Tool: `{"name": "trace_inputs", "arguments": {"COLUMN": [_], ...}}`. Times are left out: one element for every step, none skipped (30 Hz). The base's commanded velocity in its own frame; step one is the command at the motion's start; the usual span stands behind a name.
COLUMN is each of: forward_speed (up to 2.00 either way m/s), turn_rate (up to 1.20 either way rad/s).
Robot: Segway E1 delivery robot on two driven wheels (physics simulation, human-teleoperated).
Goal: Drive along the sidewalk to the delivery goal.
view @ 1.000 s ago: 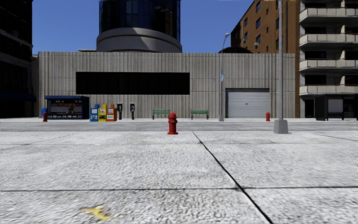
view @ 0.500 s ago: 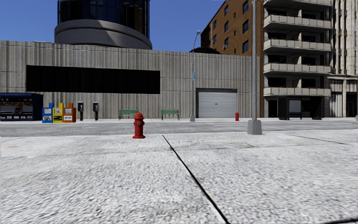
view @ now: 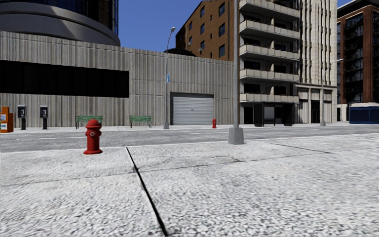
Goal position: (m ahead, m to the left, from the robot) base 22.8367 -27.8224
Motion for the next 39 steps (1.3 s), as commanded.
{"name": "trace_inputs", "arguments": {"forward_speed": [1.61,1.61,1.61,1.61,1.61,1.61,1.61,1.61,1.61,1.61,1.61,1.61,1.61,1.61,1.61,1.61,1.61,1.60,1.60,1.60,1.60,1.60,1.60,1.60,1.60,1.60,1.60,1.60,1.60,1.60,1.60,1.60,1.62,1.62,1.62,1.62,1.62,1.62,1.62], "turn_rate": [-0.64,-0.64,-0.70,-0.72,-0.72,-0.72,-0.72,-0.72,-0.72,-0.72,-0.72,-0.72,-0.72,-0.72,-0.72,-0.72,-0.72,-0.72,-0.72,-0.72,-0.72,-0.71,-0.70,-0.68,-0.68,-0.67,-0.67,-0.65,-0.65,-0.48,-0.03,-0.03,0.00,0.00,0.00,0.00,0.00,0.00,0.00]}}
